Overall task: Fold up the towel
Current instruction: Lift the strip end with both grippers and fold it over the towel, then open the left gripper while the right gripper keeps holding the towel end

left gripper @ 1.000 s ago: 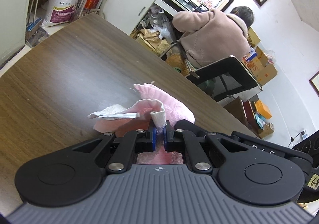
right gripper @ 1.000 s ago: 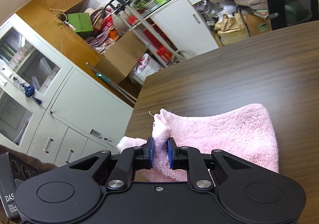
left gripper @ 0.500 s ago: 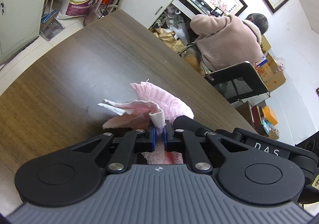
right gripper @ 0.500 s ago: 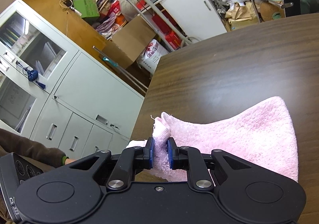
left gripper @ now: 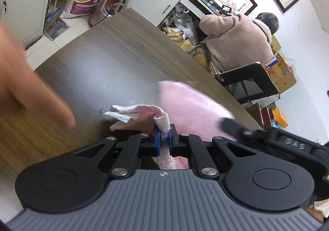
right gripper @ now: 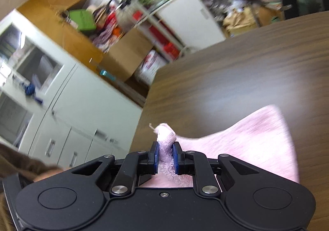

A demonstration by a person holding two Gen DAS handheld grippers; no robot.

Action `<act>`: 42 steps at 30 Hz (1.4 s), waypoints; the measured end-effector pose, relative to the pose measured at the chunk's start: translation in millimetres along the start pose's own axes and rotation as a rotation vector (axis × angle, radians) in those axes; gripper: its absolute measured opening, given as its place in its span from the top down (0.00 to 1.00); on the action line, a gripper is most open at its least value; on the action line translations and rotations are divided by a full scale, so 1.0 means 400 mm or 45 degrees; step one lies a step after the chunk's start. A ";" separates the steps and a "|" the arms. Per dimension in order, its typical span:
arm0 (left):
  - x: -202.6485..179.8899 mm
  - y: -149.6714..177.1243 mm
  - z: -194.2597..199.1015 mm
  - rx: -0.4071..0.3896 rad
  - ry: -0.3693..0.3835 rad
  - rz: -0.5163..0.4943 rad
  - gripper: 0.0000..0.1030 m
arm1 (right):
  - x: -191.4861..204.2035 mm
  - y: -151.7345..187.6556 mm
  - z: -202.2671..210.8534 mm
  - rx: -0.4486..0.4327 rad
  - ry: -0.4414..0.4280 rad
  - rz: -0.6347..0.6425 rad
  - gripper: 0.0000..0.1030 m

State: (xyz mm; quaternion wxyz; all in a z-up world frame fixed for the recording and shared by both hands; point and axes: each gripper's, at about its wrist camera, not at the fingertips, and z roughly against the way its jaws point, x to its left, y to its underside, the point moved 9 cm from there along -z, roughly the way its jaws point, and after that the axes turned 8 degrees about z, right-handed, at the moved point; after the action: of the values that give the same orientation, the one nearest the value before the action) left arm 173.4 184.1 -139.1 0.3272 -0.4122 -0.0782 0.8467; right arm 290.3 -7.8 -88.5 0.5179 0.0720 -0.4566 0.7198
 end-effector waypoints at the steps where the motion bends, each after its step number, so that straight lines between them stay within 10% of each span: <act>1: 0.003 0.001 0.000 0.001 -0.002 0.002 0.94 | -0.028 -0.010 0.023 -0.027 0.021 -0.014 0.87; 17: 0.080 0.026 -0.019 0.033 -0.152 -0.103 0.93 | -0.546 0.007 0.358 -0.194 0.627 -0.001 0.87; 34: 0.144 0.032 -0.058 0.079 -0.240 -0.093 0.92 | -0.661 0.086 0.370 -0.162 0.717 -0.068 0.81; 36: 0.157 0.041 -0.059 0.080 -0.251 -0.076 0.84 | -0.661 0.083 0.368 -0.160 0.715 -0.093 0.61; 42: 0.184 0.051 -0.033 0.045 -0.302 -0.078 0.58 | -0.690 0.081 0.353 -0.148 0.737 -0.260 0.54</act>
State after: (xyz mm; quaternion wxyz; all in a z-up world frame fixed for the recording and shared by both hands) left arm 140.5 212.1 -203.4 0.3487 -0.3009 -0.1141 0.8802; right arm 336.8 -300.1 -185.6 0.6992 -0.1201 -0.3211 0.6273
